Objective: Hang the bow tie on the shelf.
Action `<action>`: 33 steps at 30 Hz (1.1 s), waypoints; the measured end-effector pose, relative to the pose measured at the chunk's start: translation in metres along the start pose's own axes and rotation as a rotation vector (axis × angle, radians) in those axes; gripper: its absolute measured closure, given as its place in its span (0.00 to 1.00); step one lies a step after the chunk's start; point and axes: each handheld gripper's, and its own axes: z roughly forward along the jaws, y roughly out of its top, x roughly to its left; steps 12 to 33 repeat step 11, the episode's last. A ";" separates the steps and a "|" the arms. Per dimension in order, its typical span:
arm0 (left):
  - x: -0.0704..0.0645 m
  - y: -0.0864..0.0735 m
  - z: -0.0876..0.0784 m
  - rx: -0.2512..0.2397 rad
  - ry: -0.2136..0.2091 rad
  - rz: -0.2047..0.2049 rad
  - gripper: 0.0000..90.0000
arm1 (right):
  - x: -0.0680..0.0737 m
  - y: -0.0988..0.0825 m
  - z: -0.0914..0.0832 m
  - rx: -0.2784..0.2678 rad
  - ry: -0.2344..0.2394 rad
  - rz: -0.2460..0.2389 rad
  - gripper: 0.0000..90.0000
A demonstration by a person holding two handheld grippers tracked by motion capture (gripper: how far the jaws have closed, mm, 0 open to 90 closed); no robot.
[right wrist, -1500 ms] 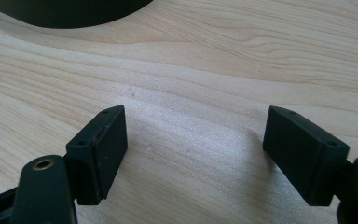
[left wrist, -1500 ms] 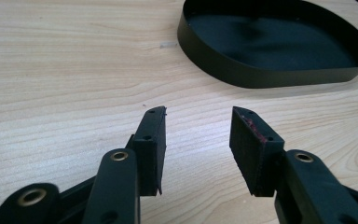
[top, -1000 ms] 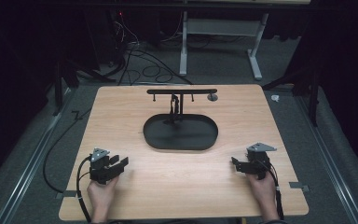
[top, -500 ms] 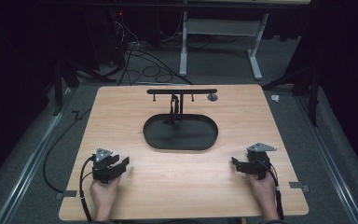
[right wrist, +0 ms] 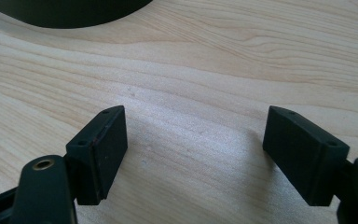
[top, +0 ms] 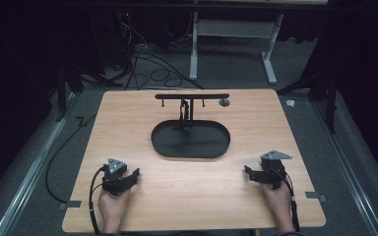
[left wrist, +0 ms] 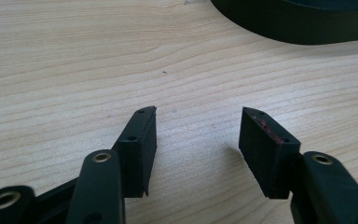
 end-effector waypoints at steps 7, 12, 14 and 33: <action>-0.006 0.001 0.002 0.016 0.029 0.044 0.44 | 0.000 0.000 0.000 0.000 0.000 0.000 0.25; -0.006 0.001 0.002 0.015 0.027 0.039 0.43 | 0.000 0.000 0.000 0.000 0.000 0.000 0.25; -0.006 0.001 0.002 0.015 0.027 0.039 0.43 | 0.000 0.000 0.000 0.000 0.000 0.000 0.25; -0.006 0.001 0.002 0.015 0.027 0.039 0.43 | 0.000 0.000 0.000 0.000 0.000 0.000 0.25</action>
